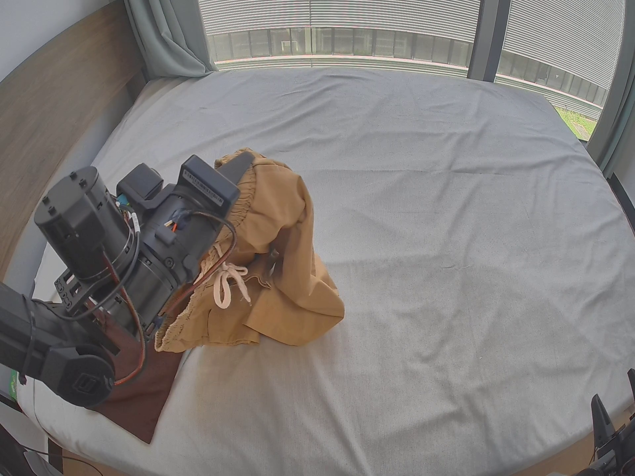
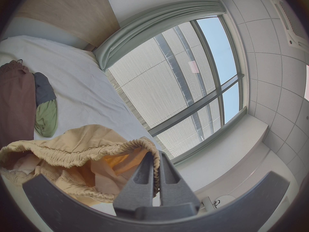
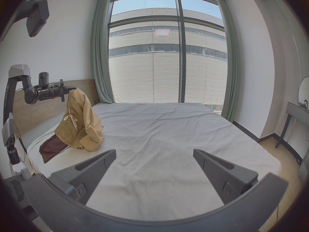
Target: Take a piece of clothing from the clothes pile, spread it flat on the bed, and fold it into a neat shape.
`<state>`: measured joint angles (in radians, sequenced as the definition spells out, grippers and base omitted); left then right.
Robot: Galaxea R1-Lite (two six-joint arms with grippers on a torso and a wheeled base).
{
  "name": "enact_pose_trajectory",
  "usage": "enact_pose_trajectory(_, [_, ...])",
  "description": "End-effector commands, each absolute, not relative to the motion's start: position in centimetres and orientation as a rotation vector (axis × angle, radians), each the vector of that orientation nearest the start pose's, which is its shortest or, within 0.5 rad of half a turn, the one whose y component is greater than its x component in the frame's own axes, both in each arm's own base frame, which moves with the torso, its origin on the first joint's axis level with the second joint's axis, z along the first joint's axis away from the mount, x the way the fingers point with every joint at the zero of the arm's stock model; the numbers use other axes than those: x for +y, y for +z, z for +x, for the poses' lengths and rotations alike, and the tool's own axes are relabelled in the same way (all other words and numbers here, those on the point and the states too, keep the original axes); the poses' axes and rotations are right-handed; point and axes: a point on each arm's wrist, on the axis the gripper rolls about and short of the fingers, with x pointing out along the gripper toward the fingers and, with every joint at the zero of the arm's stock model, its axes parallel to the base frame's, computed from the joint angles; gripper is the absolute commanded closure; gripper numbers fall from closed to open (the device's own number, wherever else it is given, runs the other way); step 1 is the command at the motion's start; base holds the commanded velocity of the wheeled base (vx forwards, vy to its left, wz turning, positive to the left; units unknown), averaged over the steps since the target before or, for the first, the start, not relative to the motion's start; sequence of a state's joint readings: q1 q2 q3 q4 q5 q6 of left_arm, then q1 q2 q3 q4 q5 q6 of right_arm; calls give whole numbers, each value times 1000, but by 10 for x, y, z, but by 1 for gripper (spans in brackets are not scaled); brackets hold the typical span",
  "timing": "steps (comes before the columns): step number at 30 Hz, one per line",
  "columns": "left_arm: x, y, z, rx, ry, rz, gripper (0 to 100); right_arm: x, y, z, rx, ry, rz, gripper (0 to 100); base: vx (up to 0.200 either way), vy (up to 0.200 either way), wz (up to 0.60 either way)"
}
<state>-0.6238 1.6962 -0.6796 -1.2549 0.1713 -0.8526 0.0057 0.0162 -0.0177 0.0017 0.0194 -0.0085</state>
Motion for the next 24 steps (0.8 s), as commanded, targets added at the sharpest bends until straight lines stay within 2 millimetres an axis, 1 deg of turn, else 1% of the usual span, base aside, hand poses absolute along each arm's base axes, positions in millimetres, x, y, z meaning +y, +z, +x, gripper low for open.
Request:
enact_pose_trajectory(1, [-182, 215, 241, -1, -547, -930, 100, 0, 76, -23, 0, 26, -9, 0, 0, 0, 0])
enact_pose_trajectory(3, [-192, 221, 239, 7, -569, -934, 100, 0, 76, -23, 0, 26, -9, 0, 0, 0, 0])
enact_pose_trajectory(6, [-203, 224, 240, 12, -576, -941, 100, 0, 76, -23, 0, 26, -9, 0, 0, 0, 0])
enact_pose_trajectory(10, [-211, 227, 239, 5, -585, -948, 100, 0, 76, -23, 0, 26, -9, 0, 0, 0, 0])
enact_pose_trajectory(13, [-222, 231, 236, 18, -614, -950, 100, 0, 76, -23, 0, 26, -9, 0, 0, 0, 0])
enact_pose_trajectory(14, [-222, 231, 236, 18, -614, -950, 100, 0, 76, -23, 0, 26, -9, 0, 0, 0, 0])
enact_pose_trajectory(15, [-230, 232, 231, 43, -639, -949, 100, 0, 76, -23, 0, 26, -9, 0, 0, 0, 0])
enact_pose_trajectory(16, [-230, 232, 231, 43, -639, -949, 100, 0, 76, -23, 0, 26, -9, 0, 0, 0, 0])
enact_pose_trajectory(18, [-244, 227, 229, 87, -662, -940, 100, 0, 76, -23, 0, 26, -9, 0, 0, 0, 0])
enact_pose_trajectory(19, [-245, 227, 229, 89, -663, -939, 100, 0, 76, -23, 0, 26, -9, 0, 0, 0, 0])
enact_pose_trajectory(21, [-260, 220, 229, 114, -683, -934, 100, 0, 76, -23, 0, 26, -9, 0, 0, 0, 0])
enact_pose_trajectory(24, [-272, 214, 229, 135, -702, -929, 100, 0, 76, -23, 0, 26, -9, 0, 0, 0, 0])
